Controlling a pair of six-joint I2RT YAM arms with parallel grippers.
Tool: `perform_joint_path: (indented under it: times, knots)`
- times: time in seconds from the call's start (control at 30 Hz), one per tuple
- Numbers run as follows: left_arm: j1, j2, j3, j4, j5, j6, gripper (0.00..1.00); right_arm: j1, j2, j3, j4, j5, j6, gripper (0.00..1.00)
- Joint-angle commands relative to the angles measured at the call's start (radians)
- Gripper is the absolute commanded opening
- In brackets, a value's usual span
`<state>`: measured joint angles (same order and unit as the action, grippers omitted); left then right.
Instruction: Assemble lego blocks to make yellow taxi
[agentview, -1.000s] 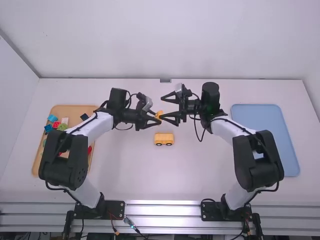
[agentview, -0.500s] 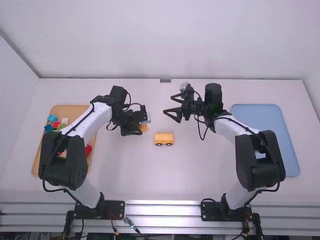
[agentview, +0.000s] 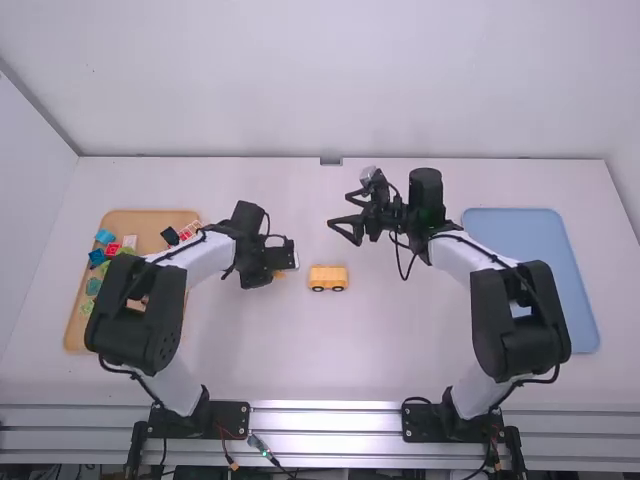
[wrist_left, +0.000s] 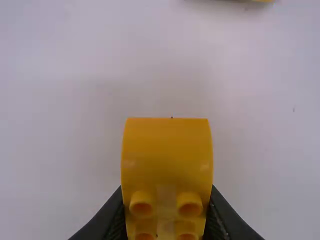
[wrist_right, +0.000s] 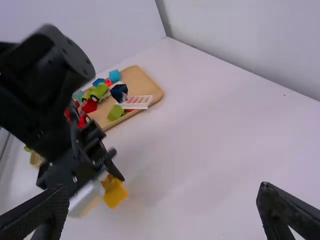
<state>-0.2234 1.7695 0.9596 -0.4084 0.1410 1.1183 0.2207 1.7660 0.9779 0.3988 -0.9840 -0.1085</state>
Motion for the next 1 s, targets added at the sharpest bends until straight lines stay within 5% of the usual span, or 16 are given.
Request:
perform_joint_path:
  times: [0.0,0.27,0.57,0.6,0.67,0.7,0.97]
  knots:
    - [-0.049,0.041,-0.006,0.017,-0.048,-0.018,0.05,0.002,-0.005,0.03,-0.004,-0.002,-0.005,0.99]
    - [-0.08,0.135,0.1,-0.076,-0.051,0.012,0.02,0.001,-0.005,0.03,-0.026,-0.002,-0.005,0.99]
    - [-0.084,0.135,0.114,-0.103,-0.053,0.076,0.18,0.001,-0.005,0.03,-0.034,0.041,-0.009,0.99]
    - [-0.084,0.135,0.114,-0.101,-0.056,0.076,0.22,0.001,-0.005,0.03,-0.034,0.044,-0.009,0.99]
    - [-0.084,0.135,0.114,-0.103,-0.055,0.076,0.8,0.001,-0.005,0.03,-0.036,0.042,-0.008,0.99]
    - [-0.083,0.135,0.116,-0.109,-0.052,0.076,0.99,0.002,-0.005,0.03,-0.037,0.043,-0.01,0.99]
    - [-0.084,0.133,0.149,-0.138,-0.027,0.076,0.99,0.003,-0.005,0.03,-0.037,0.042,-0.012,0.99]
